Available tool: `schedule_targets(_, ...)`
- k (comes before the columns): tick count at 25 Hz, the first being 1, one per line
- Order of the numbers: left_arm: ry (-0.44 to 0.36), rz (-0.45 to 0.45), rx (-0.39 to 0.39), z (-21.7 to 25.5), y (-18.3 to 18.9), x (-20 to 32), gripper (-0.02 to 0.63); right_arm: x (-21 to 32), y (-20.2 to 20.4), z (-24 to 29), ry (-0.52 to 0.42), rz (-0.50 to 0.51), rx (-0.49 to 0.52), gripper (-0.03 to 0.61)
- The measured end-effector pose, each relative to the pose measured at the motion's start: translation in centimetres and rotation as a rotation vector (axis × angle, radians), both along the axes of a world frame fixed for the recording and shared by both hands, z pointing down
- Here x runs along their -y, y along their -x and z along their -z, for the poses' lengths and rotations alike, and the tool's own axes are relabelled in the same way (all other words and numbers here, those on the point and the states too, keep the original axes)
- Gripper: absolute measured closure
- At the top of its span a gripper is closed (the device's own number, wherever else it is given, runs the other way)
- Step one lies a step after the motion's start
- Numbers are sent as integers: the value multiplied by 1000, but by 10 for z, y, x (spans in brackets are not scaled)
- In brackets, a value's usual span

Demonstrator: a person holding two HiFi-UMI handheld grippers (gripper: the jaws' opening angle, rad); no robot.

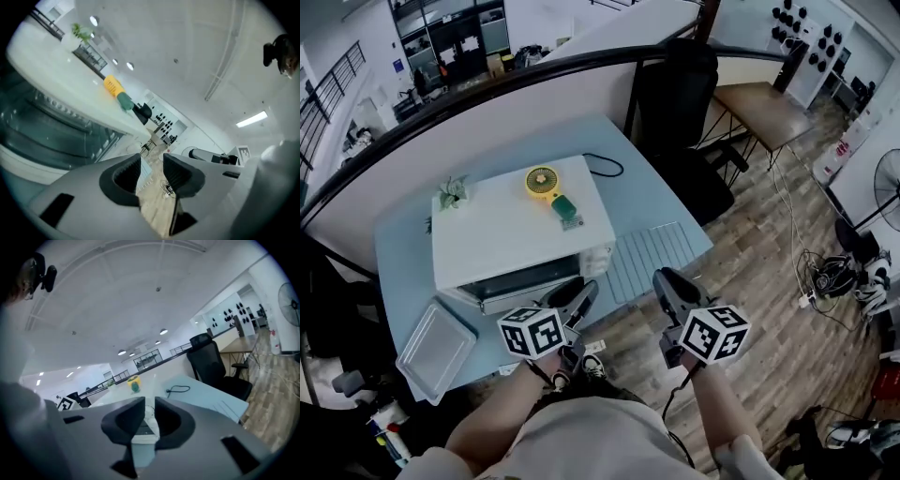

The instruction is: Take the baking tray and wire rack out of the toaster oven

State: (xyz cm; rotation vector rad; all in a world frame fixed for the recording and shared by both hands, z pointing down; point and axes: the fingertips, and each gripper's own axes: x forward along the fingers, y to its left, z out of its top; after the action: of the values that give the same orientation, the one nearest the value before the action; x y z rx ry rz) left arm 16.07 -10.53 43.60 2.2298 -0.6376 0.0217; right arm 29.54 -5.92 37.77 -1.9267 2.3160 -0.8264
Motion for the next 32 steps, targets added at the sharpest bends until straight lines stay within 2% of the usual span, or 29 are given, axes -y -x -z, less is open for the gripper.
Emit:
schedule_targets(6, -269, 39, 108, 59, 53, 1, 492, -15, 51, 67, -151, 94, -77, 528)
schedule_targets(10, -468, 118, 209, 98, 91, 6, 531, -21, 73, 102, -223, 133, -125, 540)
schedule_targets(15, -661, 189, 302, 144, 128, 1, 568, -25, 101, 128, -293, 202, -113, 575)
schedule_targets(20, -752, 229, 346, 174, 151, -7, 578, -34, 129, 161, -385, 268, -142, 575)
schedule_targets(23, -768, 245, 366, 185, 162, -10, 595, -37, 138, 177, -419, 289, -181, 575)
schedule_targets(32, -795, 235, 380, 205, 174, -14, 609, -25, 150, 179, -415, 331, -206, 575)
